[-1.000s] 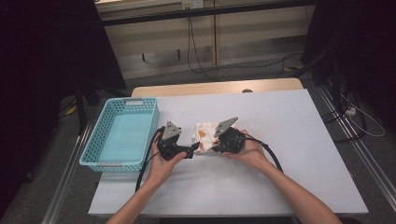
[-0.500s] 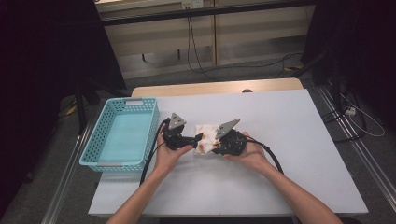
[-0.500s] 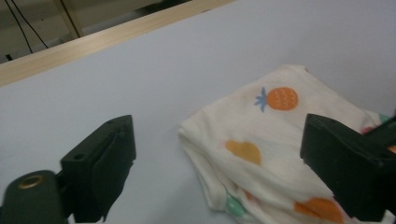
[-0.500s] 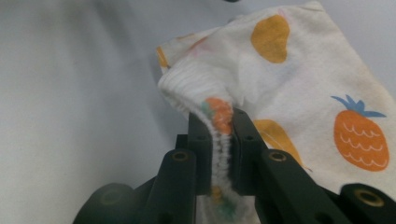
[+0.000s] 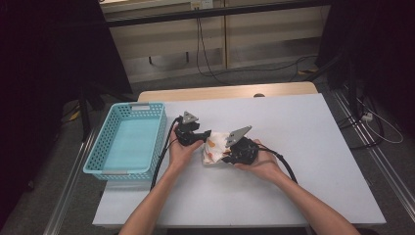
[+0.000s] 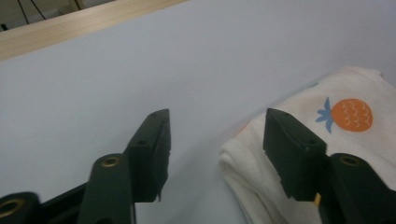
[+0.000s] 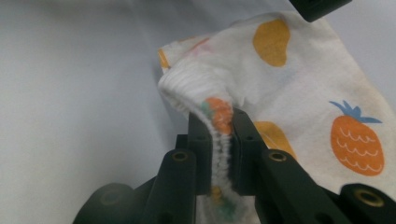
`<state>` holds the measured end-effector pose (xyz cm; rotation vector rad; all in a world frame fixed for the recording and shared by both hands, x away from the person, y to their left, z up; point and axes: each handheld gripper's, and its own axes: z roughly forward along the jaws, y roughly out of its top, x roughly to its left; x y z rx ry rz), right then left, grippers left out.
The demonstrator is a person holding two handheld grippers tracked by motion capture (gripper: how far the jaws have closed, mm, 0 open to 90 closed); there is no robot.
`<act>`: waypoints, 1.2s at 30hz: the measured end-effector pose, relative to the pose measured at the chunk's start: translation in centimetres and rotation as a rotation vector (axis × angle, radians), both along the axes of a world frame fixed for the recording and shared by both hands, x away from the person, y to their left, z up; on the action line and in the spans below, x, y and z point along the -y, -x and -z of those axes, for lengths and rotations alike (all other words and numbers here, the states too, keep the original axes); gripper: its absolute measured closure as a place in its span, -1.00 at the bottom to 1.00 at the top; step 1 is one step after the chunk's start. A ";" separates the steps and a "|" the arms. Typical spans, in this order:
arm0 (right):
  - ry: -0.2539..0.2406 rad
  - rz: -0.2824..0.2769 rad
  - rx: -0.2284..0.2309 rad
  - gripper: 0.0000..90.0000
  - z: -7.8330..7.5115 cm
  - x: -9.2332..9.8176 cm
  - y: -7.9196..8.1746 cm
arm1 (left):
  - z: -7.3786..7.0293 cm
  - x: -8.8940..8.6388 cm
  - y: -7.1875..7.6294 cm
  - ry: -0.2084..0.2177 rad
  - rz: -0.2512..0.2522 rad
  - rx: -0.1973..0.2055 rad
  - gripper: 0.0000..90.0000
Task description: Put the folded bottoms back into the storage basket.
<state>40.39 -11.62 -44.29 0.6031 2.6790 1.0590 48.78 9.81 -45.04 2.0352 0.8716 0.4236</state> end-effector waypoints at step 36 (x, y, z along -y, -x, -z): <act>0.007 -0.004 -0.007 0.80 0.7 -0.3 0.2 | 1.7 0.8 -0.4 0.016 0.054 -0.139 0.54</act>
